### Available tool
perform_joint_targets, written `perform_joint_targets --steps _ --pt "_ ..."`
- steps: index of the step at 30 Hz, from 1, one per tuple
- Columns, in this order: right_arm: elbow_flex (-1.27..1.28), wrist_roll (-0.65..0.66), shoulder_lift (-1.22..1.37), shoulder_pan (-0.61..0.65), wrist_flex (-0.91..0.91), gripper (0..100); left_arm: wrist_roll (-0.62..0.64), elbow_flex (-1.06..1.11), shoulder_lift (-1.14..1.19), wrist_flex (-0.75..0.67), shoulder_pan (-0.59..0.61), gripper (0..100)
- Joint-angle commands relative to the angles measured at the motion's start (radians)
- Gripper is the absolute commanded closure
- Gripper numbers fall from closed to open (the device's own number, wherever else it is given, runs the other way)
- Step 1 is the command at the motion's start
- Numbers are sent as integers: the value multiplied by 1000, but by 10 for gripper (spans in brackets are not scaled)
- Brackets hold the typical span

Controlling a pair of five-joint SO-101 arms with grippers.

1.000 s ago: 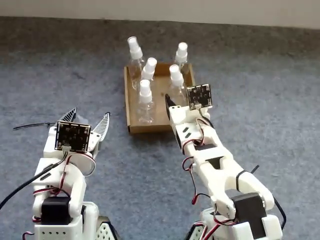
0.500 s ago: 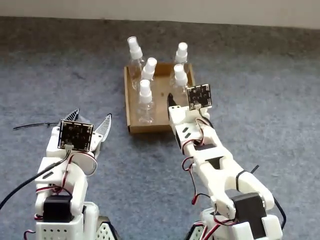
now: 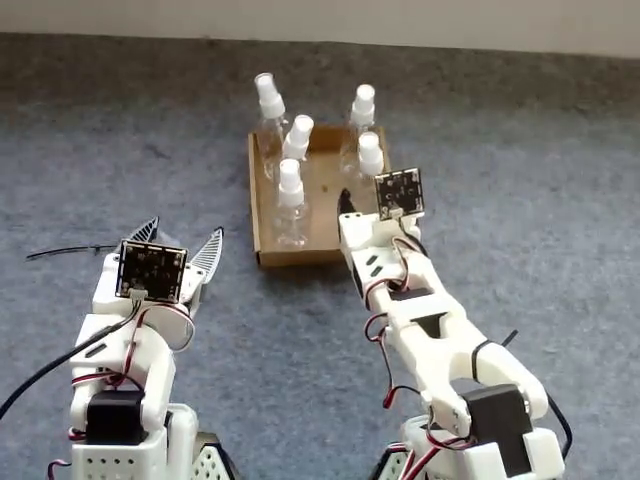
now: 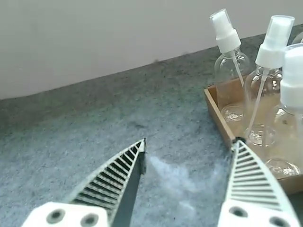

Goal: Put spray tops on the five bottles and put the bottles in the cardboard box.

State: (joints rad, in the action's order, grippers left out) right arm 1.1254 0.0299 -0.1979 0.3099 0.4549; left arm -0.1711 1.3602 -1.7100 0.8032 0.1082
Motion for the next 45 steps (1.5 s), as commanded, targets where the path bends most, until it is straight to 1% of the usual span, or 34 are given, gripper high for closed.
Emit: perform_joint_targets --steps 1,10,13,18,25,37,45 --pt "-10 12 -2 -16 7 676 -5 -8 -8 -21 -10 742" --pt "-12 12 -2 -16 4 676 -5 -8 -8 -21 -10 742" --pt "-12 12 -53 -15 -7 676 -5 -7 -8 -21 -10 742" --pt "-13 9 -232 -12 -163 676 -5 -7 -8 -21 -10 742" --pt "-64 6 -407 -12 -294 676 -5 -7 -8 -21 -10 742" --pt "-414 6 -432 -12 -608 676 -5 -7 -8 -21 -10 742" --pt "-567 6 -433 -12 -855 677 -5 -7 -8 -21 -10 742"
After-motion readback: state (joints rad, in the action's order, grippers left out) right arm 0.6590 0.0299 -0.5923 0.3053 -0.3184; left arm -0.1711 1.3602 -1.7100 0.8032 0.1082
